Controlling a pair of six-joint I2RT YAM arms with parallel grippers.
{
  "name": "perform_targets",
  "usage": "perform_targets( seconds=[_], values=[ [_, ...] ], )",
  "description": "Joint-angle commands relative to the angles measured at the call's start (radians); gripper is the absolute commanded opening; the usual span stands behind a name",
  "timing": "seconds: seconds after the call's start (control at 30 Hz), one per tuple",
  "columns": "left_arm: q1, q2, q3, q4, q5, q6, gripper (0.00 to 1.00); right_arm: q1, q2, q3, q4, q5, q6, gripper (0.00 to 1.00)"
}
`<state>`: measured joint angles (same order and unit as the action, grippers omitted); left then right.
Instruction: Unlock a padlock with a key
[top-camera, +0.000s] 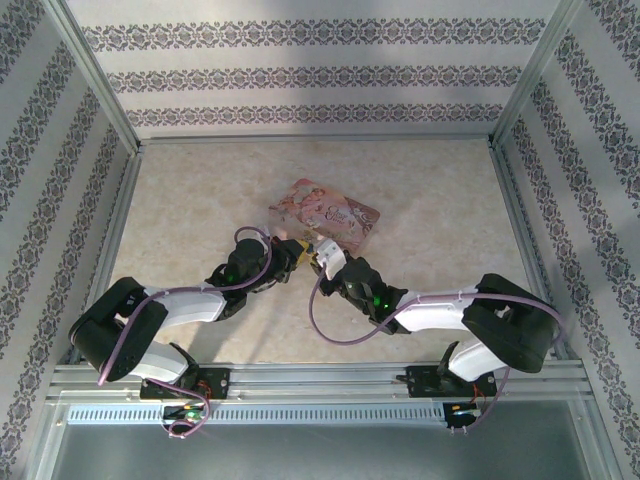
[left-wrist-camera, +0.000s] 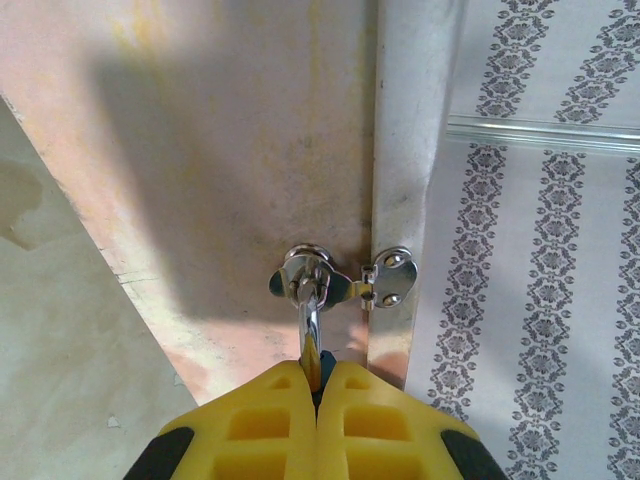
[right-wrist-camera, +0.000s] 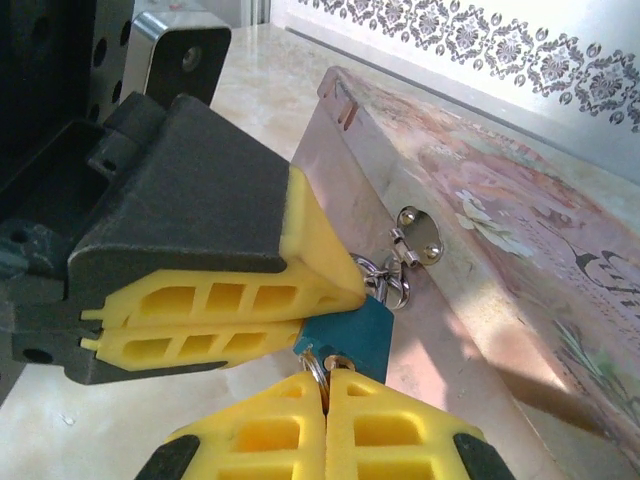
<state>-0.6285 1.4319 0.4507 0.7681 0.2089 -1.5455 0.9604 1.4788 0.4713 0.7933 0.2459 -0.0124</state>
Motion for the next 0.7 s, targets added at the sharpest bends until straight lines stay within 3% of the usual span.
perform_targets(
  seconds=[0.0,0.67],
  values=[
    [-0.023,0.011,0.002,0.067,0.041,0.024,0.00,0.018,0.021,-0.007,0.091,-0.017,0.100,0.00],
    [-0.027,0.185,-0.026,0.233,0.032,-0.007,0.00,0.044,0.146,-0.043,0.155,0.015,0.099,0.00]
  ],
)
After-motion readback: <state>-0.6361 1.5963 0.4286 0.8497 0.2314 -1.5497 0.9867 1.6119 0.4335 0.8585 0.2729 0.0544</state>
